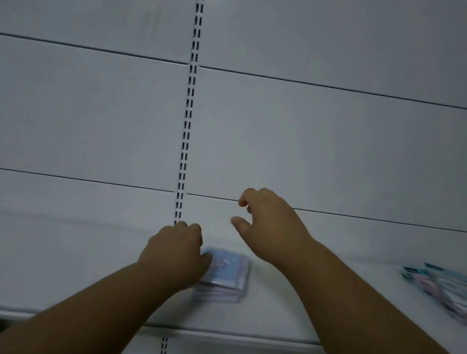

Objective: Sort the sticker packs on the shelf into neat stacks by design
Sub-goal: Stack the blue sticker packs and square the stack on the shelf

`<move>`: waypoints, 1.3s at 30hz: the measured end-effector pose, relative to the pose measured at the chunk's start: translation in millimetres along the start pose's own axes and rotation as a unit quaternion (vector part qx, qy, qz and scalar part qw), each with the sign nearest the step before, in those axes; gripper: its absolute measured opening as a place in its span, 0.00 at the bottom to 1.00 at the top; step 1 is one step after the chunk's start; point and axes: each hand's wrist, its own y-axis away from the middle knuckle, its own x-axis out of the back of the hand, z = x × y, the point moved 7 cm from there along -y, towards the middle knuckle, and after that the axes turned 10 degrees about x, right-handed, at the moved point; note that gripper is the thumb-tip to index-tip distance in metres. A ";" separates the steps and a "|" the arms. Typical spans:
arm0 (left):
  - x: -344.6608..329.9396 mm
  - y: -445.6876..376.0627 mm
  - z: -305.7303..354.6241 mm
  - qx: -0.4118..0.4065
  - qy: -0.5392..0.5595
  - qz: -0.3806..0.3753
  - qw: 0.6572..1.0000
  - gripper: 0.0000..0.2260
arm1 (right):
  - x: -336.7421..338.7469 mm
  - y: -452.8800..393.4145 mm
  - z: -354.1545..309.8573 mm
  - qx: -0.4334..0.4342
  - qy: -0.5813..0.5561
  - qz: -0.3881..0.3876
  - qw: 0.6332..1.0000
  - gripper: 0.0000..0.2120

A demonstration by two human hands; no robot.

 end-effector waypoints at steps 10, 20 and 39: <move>-37.2 -2.8 -17.5 0.028 0.055 -0.164 0.985 0.16 | -72.3 40.8 23.9 -0.227 -0.002 -0.183 0.957 0.19; -35.3 -3.2 -29.9 0.144 0.420 -0.180 0.878 0.20 | -95.9 58.0 26.5 -0.353 -0.371 0.005 0.859 0.17; -24.5 33.3 -17.3 0.056 0.626 -0.267 0.731 0.20 | -100.1 57.6 -24.7 -0.259 -0.542 0.081 0.795 0.12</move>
